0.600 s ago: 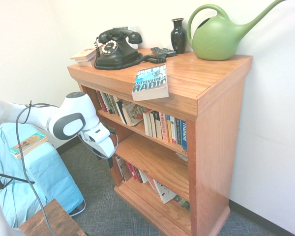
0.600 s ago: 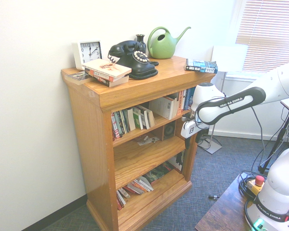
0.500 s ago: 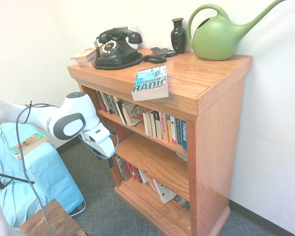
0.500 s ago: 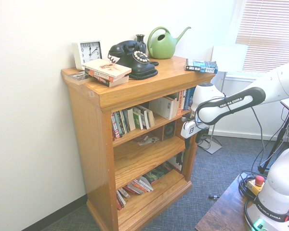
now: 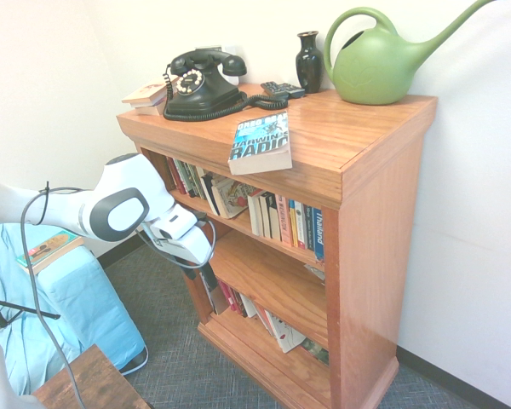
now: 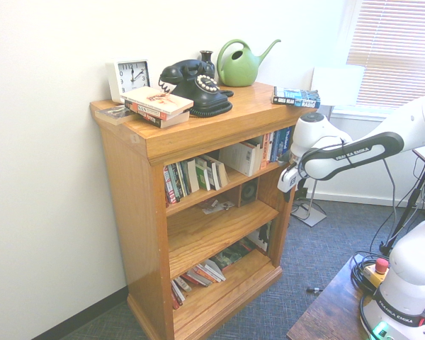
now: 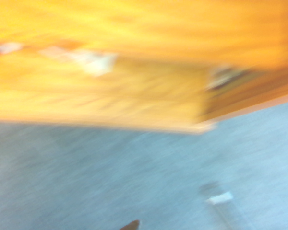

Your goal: Put the book on the shelf

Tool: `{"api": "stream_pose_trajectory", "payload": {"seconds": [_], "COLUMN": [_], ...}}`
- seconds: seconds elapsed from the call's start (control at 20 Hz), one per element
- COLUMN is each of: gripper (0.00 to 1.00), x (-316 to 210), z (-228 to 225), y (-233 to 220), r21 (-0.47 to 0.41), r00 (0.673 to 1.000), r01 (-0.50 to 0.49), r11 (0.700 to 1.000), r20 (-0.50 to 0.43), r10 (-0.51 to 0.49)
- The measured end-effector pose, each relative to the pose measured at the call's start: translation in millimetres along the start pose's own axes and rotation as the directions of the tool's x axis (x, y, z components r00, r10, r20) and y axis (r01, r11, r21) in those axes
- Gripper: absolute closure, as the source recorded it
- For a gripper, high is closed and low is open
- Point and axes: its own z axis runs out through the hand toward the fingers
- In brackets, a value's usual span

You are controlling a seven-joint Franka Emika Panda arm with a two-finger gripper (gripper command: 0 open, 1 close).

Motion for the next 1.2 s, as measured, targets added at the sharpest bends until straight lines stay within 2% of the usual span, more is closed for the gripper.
{"api": "stream_pose_trajectory", "payload": {"seconds": [0.15,0.3,0.45,0.65,0.75,0.85,1.2], "gripper": [0.0,0.0,0.0,0.0,0.0,0.0,0.0], "x": [22,35,51,67,73,76,87], "z": [-36,-69,-95,-126,-137,-142,-145], "y": [39,65,81,85,85,86,78], "r21": [-0.06,-0.119,-0.163,-0.223,-0.27,-0.312,-0.362], "r00": [0.987,0.949,0.886,0.773,0.705,0.656,0.551], "r01": [0.021,0.058,0.112,0.185,0.221,0.236,0.31], "r11": [0.998,0.991,0.98,0.957,0.937,0.92,0.879], "r20": [-0.159,-0.301,-0.431,-0.568,-0.62,-0.647,-0.685], "r10": [-0.03,-0.092,-0.173,-0.282,-0.345,-0.388,-0.477]}}
